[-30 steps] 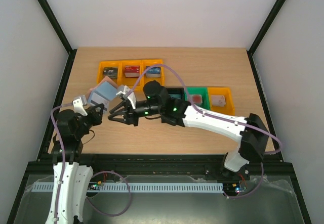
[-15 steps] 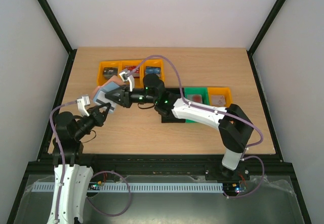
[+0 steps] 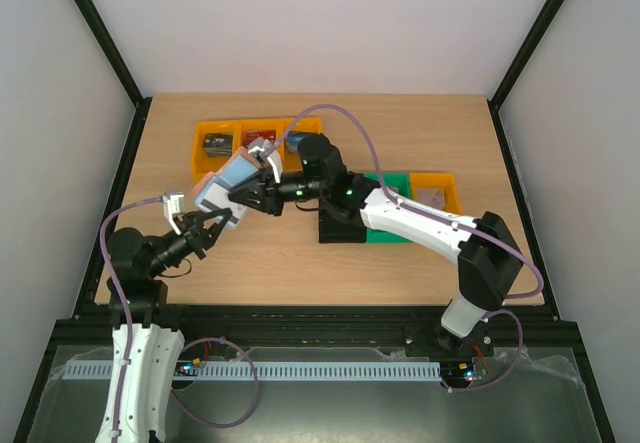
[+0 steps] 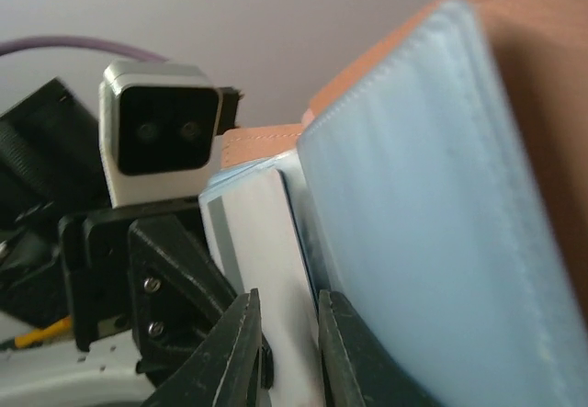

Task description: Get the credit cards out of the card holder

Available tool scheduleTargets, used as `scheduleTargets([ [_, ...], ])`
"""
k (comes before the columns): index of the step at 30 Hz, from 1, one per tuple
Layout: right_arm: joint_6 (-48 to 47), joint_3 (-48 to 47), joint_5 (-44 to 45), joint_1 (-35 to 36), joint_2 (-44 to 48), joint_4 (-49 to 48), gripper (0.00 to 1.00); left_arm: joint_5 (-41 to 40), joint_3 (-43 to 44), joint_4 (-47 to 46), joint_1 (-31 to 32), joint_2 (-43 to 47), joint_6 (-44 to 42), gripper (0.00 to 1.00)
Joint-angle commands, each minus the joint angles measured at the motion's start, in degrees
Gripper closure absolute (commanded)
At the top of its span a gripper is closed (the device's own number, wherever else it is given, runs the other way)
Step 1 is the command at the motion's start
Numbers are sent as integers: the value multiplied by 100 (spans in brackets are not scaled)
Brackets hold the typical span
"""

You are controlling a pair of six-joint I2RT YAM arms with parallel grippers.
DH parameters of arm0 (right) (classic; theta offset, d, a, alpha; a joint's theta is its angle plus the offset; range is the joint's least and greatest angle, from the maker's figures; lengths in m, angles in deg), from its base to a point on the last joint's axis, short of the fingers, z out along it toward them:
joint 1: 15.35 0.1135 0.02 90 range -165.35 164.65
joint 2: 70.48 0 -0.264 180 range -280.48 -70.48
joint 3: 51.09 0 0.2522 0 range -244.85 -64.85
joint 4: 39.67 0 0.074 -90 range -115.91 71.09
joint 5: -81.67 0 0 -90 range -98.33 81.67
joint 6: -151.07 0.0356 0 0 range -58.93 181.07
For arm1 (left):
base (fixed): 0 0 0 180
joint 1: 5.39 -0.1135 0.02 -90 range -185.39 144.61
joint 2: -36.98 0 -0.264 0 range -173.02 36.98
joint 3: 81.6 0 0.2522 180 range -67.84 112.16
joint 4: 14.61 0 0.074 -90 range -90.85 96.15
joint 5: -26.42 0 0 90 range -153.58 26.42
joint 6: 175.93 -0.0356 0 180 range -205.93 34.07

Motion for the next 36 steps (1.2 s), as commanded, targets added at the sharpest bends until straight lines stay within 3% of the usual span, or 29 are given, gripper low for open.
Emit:
scheduleTargets([
  [1, -984, -10, -646, 36, 213, 1114, 81, 1066, 53, -1155, 49, 94, -152, 98],
  [5, -1785, -46, -1035, 36, 300, 1902, 79, 1197, -15, -1599, 123, 76, -71, 98],
  [9, -2228, -104, -1767, 101, 358, 2464, 75, 808, 83, -1166, 127, 38, -523, 98],
  [12, -2733, -209, -1757, 284, 372, 2972, 74, 541, 85, -949, 127, 53, -848, 98],
  [18, -2649, -178, -1815, 435, 400, 2791, 68, 797, 122, -427, 127, 235, -1941, 97],
  [23, -2341, 16, -766, 434, 777, 2347, 61, 894, 194, -244, 127, 271, -2351, 98],
  [27, -1726, 435, 896, 280, 1458, 1559, 51, 389, 327, 332, 127, 272, -2428, 98],
  [31, -1431, 677, 2325, 107, 1772, 1147, 39, 661, 206, 147, 127, 266, -1950, 98],
  [33, -1504, 584, 2627, 97, 1751, 1259, 27, 682, 165, 76, 125, 270, -1829, 98],
  [35, -1588, 494, 2809, 97, 1709, 1352, 2, 689, 187, 128, 122, 267, -1873, 98],
  [36, -1623, 457, 2892, 92, 1692, 1391, 1, 726, 209, 156, 126, 268, -1922, 98],
])
